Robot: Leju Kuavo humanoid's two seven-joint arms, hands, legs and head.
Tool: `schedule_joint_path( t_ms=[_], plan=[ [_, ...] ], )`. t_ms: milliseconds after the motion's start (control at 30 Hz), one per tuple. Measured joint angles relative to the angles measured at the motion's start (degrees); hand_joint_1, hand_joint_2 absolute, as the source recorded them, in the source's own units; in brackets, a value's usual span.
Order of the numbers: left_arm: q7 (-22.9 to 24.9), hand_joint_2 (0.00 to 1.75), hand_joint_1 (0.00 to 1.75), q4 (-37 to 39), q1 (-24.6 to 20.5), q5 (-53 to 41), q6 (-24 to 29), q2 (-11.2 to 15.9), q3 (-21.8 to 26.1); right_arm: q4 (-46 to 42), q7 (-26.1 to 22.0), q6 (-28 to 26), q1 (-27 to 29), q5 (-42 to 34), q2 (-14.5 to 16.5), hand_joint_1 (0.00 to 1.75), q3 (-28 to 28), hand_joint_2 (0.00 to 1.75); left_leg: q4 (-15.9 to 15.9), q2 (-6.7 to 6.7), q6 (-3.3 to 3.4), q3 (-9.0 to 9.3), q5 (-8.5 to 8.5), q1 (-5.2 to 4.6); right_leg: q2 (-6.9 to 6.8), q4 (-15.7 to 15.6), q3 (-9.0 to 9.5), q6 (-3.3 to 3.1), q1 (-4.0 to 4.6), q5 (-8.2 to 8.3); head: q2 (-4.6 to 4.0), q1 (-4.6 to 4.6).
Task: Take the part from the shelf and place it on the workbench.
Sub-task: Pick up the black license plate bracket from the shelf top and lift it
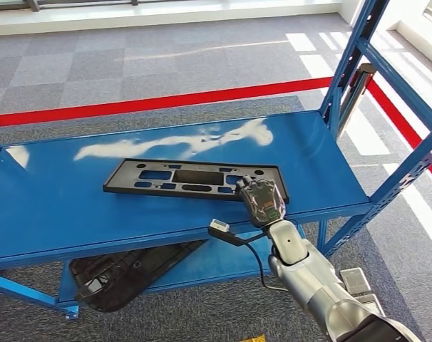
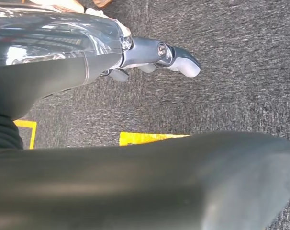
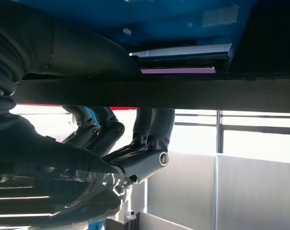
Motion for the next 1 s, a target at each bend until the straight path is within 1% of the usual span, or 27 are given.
schedule_joint_path(
  t_ms=[133, 233, 367, 500, 767, 1000],
  plan=[
    [-0.81, 0.0, 0.0, 0.0, 0.0, -0.06, -0.16, 0.0, -0.01, -0.53, -0.02, -0.25, 0.19, -0.17, -0.22, 1.75, -0.16, 1.75, 0.0, 0.0, 0.0, 0.0, 0.0, 0.0, 0.0, 0.0, 0.0, 0.0, 0.0, 0.0, 0.0, 0.0],
    [-2.66, 0.0, 0.0, 0.0, 0.01, -0.11, -0.67, 0.0, -0.04, -2.15, -0.09, -0.6, 0.98, -0.57, -0.63, 1.75, -0.93, 1.75, 0.0, -0.01, 0.0, 0.0, 0.0, 0.0, -0.02, 0.0, 0.0, 0.0, 0.0, 0.0, 0.0, 0.0],
    [-5.56, 1.75, 0.0, 0.0, 0.03, -0.11, -1.79, 0.0, -0.08, -6.66, -0.14, -0.12, 3.25, -0.89, -2.04, 1.75, -2.42, 1.75, 0.0, -0.01, 0.0, -0.02, 0.0, -0.02, -0.02, 0.0, -0.01, 0.0, -0.01, 0.0, 0.0, 0.0],
    [-6.65, 1.75, 0.0, 0.0, -0.01, 0.21, -2.18, 0.0, -0.09, -12.08, -0.42, 1.14, 5.62, -0.44, -3.5, 1.75, -4.11, 1.75, 0.0, -0.01, 0.01, -0.04, -0.01, -0.03, -0.02, 0.0, -0.05, 0.0, -0.01, 0.0, 0.0, 0.0],
    [-5.66, 1.75, 0.0, 0.0, -0.29, 0.45, -1.94, 0.0, -0.09, -22.54, -1.07, 1.8, 8.16, 0.14, -5.18, 1.75, -6.42, 1.75, 0.0, -0.01, 0.01, -0.05, -0.01, 0.0, -0.01, 0.0, -0.08, 0.0, 0.0, 0.0, 0.0, 0.0],
    [-6.1, 1.75, 0.0, 0.0, -0.12, 0.45, -1.99, 0.0, -0.09, -35.42, -2.87, 2.81, 11.14, -4.91, -7.64, 1.75, -8.45, 1.75, -0.01, -0.01, 0.01, -0.13, -0.01, -0.02, -0.01, 0.0, -0.16, 0.0, 0.0, 0.0, 0.0, 0.0]
  ],
)
